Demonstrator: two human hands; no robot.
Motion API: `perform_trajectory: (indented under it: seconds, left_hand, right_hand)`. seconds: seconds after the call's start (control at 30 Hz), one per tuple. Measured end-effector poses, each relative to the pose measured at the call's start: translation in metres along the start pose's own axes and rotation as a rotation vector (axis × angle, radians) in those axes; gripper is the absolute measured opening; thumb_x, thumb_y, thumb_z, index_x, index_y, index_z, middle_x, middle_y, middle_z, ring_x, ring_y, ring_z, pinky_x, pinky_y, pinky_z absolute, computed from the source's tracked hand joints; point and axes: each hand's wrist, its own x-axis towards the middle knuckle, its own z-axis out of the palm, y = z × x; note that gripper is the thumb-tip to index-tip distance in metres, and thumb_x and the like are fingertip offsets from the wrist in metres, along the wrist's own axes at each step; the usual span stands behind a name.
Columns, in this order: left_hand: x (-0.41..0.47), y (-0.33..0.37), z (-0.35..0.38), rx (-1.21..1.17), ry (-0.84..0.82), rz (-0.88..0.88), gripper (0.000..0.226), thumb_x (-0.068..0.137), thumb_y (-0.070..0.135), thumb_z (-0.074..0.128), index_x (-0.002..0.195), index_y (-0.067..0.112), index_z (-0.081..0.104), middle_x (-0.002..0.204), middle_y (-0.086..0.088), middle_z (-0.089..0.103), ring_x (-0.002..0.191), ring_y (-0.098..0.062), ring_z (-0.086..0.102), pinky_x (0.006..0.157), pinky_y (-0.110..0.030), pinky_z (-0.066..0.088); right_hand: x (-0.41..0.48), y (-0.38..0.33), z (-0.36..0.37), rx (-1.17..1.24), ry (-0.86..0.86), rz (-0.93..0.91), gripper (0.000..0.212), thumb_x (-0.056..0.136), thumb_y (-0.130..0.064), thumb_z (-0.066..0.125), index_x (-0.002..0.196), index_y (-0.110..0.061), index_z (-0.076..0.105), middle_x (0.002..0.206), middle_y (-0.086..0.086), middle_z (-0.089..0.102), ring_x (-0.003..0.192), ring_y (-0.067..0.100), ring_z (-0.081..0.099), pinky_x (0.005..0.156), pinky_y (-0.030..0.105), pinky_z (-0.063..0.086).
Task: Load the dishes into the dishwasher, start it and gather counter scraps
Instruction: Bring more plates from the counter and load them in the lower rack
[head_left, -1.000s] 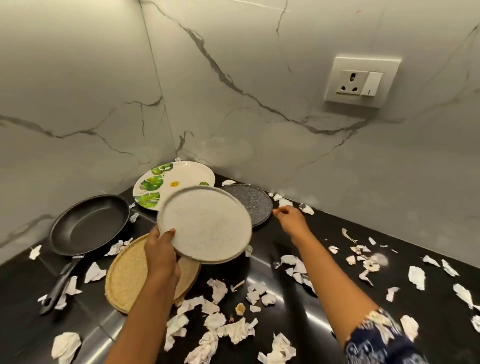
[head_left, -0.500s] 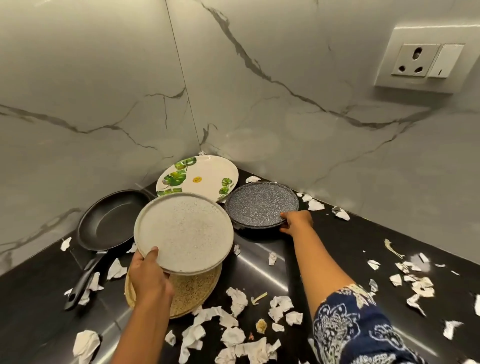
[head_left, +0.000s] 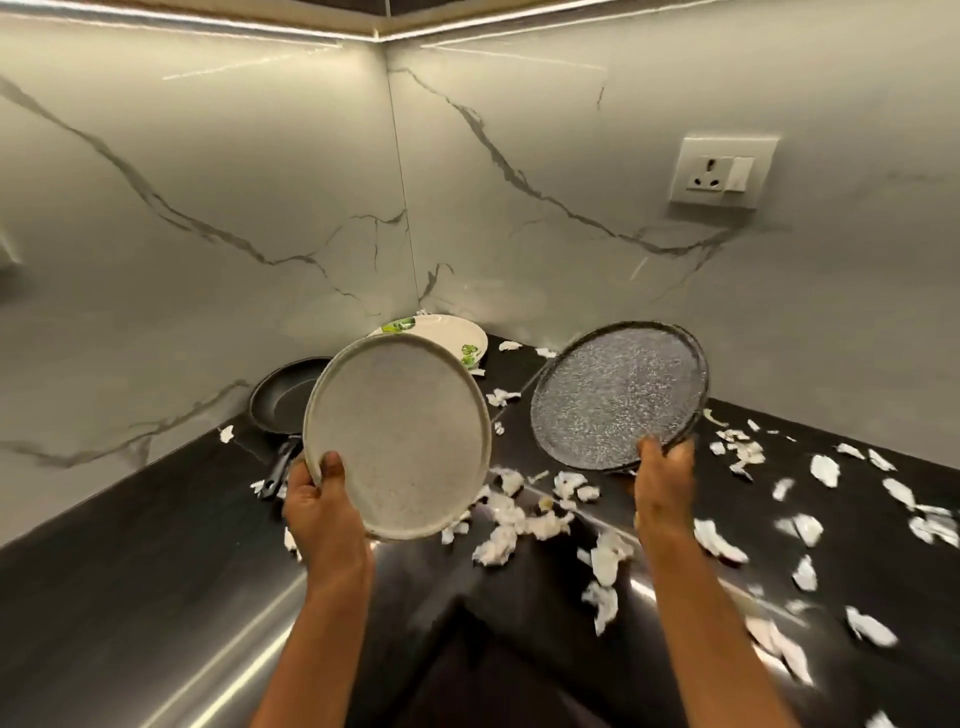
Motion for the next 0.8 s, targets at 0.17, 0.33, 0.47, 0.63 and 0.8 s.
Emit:
perform_trajectory:
  seconds: [0.17,0.33,0.47,0.63,0.8]
  left_hand:
    - [-0.080,0.025,-0.087,0.052,-0.241,0.123,0.014,0.099,0.018,0.046,0.101,0.018,0.061,0.077,0.012,0.060,0.070,-0.004,0.054,0.064,-0.023,0.048]
    - [-0.161,0.034,-0.171,0.265,-0.412,0.253,0.021,0.099,0.018,0.048,0.086,0.029,0.059,0.061,0.016,0.051,0.055,0.000,0.044,0.053,-0.019,0.036]
    - [-0.219,0.037,-0.220,0.355,-0.560,0.219,0.014,0.097,0.020,0.052,0.100,0.015,0.066,0.071,0.015,0.057,0.065,-0.001,0.051,0.062,-0.015,0.040]
    - [-0.294,0.020,-0.259,0.459,-0.707,0.177,0.020,0.093,0.016,0.057,0.106,0.027,0.067,0.089,0.023,0.067,0.084,0.006,0.061,0.071,-0.006,0.040]
    - [-0.373,-0.022,-0.291,0.562,-0.908,0.071,0.023,0.095,0.019,0.054,0.110,0.033,0.064,0.095,0.028,0.065,0.089,0.001,0.061,0.072,-0.015,0.047]
  right_hand:
    - [-0.132,-0.018,-0.089,-0.094,0.149,-0.226,0.029,0.096,-0.015,0.047,0.120,-0.002,0.055,0.106,0.010,0.063,0.096,0.021,0.057,0.080,0.024,0.038]
    - [-0.263,-0.027,-0.168,-0.169,0.207,-0.418,0.038,0.091,-0.024,0.043,0.108,0.006,0.057,0.085,0.006,0.058,0.074,0.008,0.049,0.067,0.019,0.034]
    - [-0.336,-0.029,-0.228,-0.360,0.195,-0.394,0.042,0.091,-0.029,0.042,0.118,0.000,0.057,0.082,0.008,0.062,0.071,0.022,0.054,0.062,0.021,0.032]
    - [-0.398,0.007,-0.309,-0.585,0.178,-0.330,0.055,0.089,-0.047,0.035,0.104,-0.001,0.060,0.062,0.002,0.054,0.053,0.022,0.048,0.054,0.034,0.038]
    - [-0.451,0.051,-0.391,-0.748,0.196,-0.100,0.048,0.093,-0.042,0.036,0.119,-0.007,0.057,0.072,0.008,0.061,0.059,0.018,0.056,0.053,0.023,0.042]
